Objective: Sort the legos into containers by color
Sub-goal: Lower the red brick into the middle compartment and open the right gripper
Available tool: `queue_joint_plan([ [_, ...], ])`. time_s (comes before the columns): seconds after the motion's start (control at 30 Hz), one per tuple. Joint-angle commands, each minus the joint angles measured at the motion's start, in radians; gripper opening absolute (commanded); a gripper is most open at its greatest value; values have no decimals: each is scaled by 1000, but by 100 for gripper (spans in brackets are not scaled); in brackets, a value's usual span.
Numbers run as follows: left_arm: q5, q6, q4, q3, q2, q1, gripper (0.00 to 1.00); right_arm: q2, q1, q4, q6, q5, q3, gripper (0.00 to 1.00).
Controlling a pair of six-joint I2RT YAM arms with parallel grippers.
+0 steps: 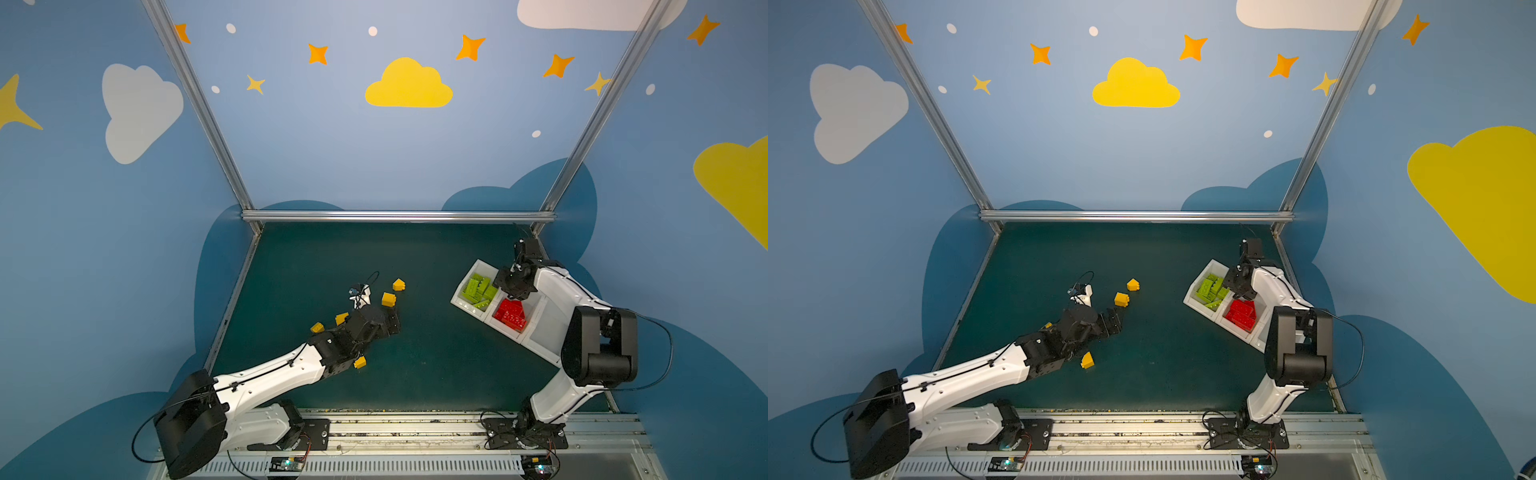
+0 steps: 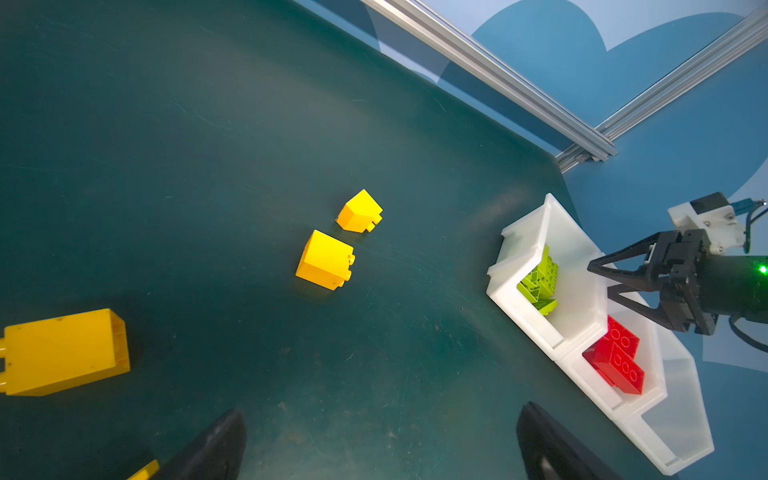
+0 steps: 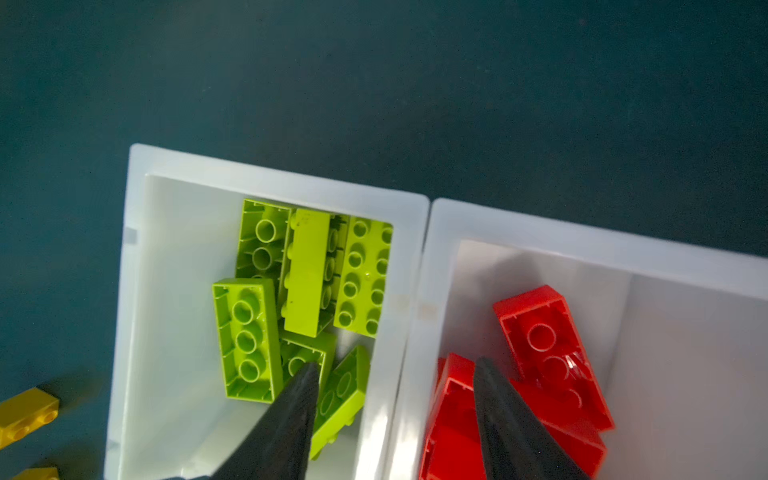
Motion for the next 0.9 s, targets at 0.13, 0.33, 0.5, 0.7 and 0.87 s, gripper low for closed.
queue_joint_plan([
  [0.13, -21, 13, -20, -7, -4, 10, 100, 47, 44, -31, -22, 27, 38, 49],
  [0.33, -16, 10, -19, -7, -2, 11, 100, 70, 86, -33, -30, 29, 47, 35],
  [0.5, -18, 10, -26, -8, -7, 12, 100, 95, 124, -45, -29, 30, 74, 31],
  [0.7, -27, 12, -35, -10, -20, 14, 100, 122, 183, -52, -21, 36, 98, 31],
  [0.87, -36, 16, -50, -14, -36, 20, 100, 136, 242, -56, -8, 38, 123, 31],
])
